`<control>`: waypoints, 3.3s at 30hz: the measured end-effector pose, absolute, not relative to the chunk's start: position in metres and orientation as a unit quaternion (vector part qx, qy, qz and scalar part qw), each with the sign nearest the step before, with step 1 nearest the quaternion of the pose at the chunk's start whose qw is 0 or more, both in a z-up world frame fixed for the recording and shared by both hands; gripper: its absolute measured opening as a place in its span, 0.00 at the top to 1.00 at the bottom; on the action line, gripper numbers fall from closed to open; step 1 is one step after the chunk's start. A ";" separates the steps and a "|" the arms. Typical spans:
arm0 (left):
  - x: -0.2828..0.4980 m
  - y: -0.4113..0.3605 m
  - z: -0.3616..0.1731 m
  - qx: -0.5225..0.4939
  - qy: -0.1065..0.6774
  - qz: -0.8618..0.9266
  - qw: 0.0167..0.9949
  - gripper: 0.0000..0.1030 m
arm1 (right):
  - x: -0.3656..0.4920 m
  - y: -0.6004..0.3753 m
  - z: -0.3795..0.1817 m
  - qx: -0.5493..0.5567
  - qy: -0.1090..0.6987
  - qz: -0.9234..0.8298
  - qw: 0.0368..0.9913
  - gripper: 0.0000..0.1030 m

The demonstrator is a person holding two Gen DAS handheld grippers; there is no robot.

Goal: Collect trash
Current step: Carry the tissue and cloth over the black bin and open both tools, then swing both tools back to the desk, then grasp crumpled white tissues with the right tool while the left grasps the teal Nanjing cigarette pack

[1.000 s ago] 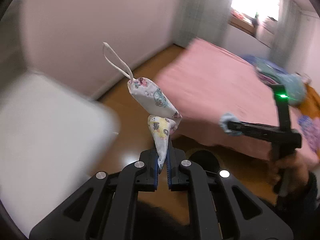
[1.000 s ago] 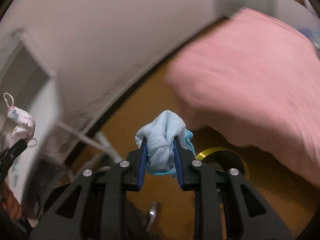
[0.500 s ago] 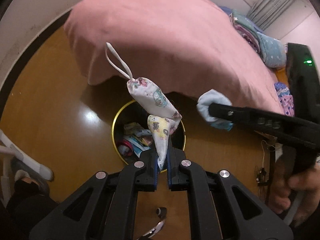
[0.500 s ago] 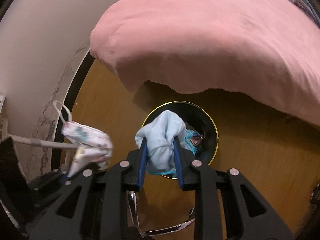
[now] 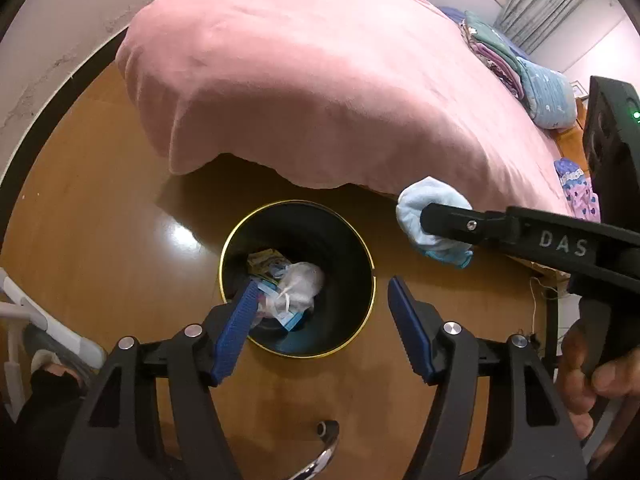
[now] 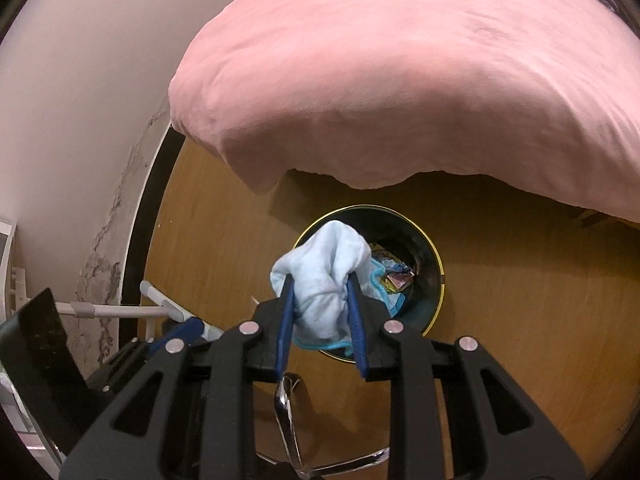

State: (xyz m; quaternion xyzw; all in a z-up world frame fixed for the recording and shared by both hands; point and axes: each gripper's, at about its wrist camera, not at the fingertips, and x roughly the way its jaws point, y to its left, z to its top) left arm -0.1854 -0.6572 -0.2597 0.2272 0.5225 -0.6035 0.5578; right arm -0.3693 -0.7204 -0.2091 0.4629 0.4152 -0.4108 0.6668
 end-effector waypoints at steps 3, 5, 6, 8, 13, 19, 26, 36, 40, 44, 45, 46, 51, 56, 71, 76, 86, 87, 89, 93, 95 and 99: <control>-0.182 -0.653 -0.255 0.220 0.523 -0.602 0.562 0.37 | -0.368 -0.720 -0.209 0.461 0.417 -0.411 0.667 0.76; -0.181 -0.649 -0.248 0.218 0.518 -0.602 0.567 0.36 | -0.368 -0.721 -0.210 0.463 0.417 -0.413 0.665 0.76; -0.180 -0.648 -0.245 0.218 0.516 -0.602 0.570 0.35 | -0.369 -0.721 -0.210 0.464 0.416 -0.413 0.664 0.76; -0.178 -0.643 -0.237 0.216 0.512 -0.600 0.576 0.33 | -0.368 -0.721 -0.211 0.465 0.415 -0.414 0.663 0.76; -0.176 -0.628 -0.212 0.212 0.495 -0.601 0.591 0.27 | -0.366 -0.722 -0.211 0.459 0.418 -0.415 0.665 0.71; -0.166 -0.599 -0.169 0.205 0.467 -0.596 0.619 0.20 | -0.363 -0.722 -0.200 0.438 0.414 -0.433 0.670 0.33; -0.138 -0.538 -0.102 0.195 0.424 -0.576 0.672 0.15 | -0.315 -0.696 -0.151 0.358 0.415 -0.404 0.732 0.29; -0.038 -0.360 -0.004 0.185 0.367 -0.473 0.779 0.12 | -0.146 -0.550 -0.042 0.216 0.406 -0.178 0.870 0.28; 0.022 -0.250 0.014 0.170 0.370 -0.380 0.830 0.11 | -0.047 -0.458 -0.014 0.159 0.419 -0.038 0.893 0.24; 0.068 -0.139 0.016 0.141 0.384 -0.273 0.870 0.11 | 0.047 -0.373 -0.011 0.126 0.446 0.073 0.883 0.23; 0.074 -0.121 0.015 0.133 0.388 -0.260 0.874 0.11 | 0.064 -0.359 -0.013 0.118 0.452 0.084 0.880 0.23; 0.079 -0.098 0.014 0.124 0.393 -0.243 0.878 0.11 | 0.082 -0.342 -0.016 0.111 0.462 0.097 0.875 0.23; 0.084 -0.036 0.002 0.102 0.406 -0.224 0.880 0.11 | 0.143 -0.282 -0.037 0.070 0.503 0.116 0.853 0.23; 0.086 -0.027 -0.010 0.101 0.412 -0.265 0.866 0.11 | 0.172 -0.265 -0.050 0.044 0.517 0.097 0.849 0.40; 0.107 -0.105 -0.044 0.219 0.433 -0.325 0.812 0.11 | 0.091 -0.304 -0.011 0.053 0.486 0.104 0.866 0.53; 0.116 -0.125 -0.054 0.211 0.444 -0.326 0.808 0.11 | 0.074 -0.317 -0.005 0.065 0.483 0.097 0.868 0.53; 0.113 -0.144 -0.052 0.208 0.452 -0.338 0.799 0.38 | 0.050 -0.332 -0.002 0.085 0.478 0.093 0.870 0.53; 0.111 -0.145 -0.052 0.211 0.453 -0.338 0.798 0.40 | 0.050 -0.332 -0.002 0.086 0.477 0.093 0.870 0.53; 0.107 -0.148 -0.049 0.217 0.450 -0.329 0.801 0.42 | 0.049 -0.334 -0.003 0.087 0.477 0.093 0.870 0.53; 0.095 -0.148 -0.037 0.200 0.444 -0.323 0.811 0.43 | 0.042 -0.341 0.000 0.095 0.471 0.088 0.873 0.53; 0.093 -0.149 -0.028 0.196 0.438 -0.323 0.816 0.43 | 0.037 -0.347 0.003 0.101 0.466 0.086 0.875 0.53; 0.090 -0.155 -0.011 0.190 0.434 -0.317 0.822 0.43 | 0.023 -0.362 0.009 0.111 0.455 0.074 0.880 0.53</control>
